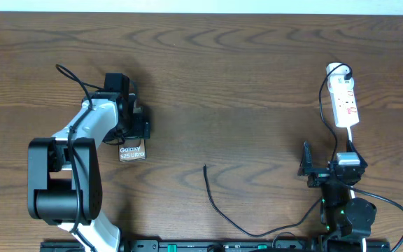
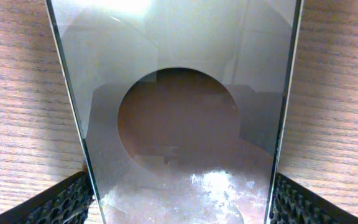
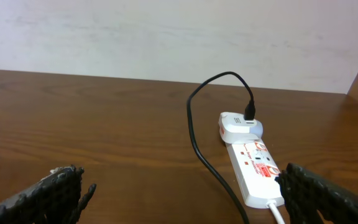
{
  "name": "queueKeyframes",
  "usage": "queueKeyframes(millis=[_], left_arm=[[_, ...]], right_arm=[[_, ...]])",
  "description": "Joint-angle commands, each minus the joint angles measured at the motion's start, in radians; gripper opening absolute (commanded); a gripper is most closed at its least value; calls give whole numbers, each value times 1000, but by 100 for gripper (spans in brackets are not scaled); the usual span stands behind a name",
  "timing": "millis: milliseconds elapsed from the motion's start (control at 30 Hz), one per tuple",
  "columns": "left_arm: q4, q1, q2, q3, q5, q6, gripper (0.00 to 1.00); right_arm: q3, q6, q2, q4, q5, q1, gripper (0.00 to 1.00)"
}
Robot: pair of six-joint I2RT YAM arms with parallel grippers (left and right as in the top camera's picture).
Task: Plug charger to phone and switch on socket
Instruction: 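Lower the left gripper and close it on the phone's long edges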
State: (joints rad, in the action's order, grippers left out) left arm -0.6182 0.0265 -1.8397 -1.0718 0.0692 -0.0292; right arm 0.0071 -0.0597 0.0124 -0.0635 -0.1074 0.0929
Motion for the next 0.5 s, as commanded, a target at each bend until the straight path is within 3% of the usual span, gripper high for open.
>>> queueKeyframes(millis=[0, 467], left_arm=[[8, -1, -31, 23, 35, -2, 88], [11, -1, -31, 23, 35, -2, 84]], right_arm=[[-2, -9, -6, -4, 4, -7, 99], [-2, -9, -6, -4, 4, -7, 99]])
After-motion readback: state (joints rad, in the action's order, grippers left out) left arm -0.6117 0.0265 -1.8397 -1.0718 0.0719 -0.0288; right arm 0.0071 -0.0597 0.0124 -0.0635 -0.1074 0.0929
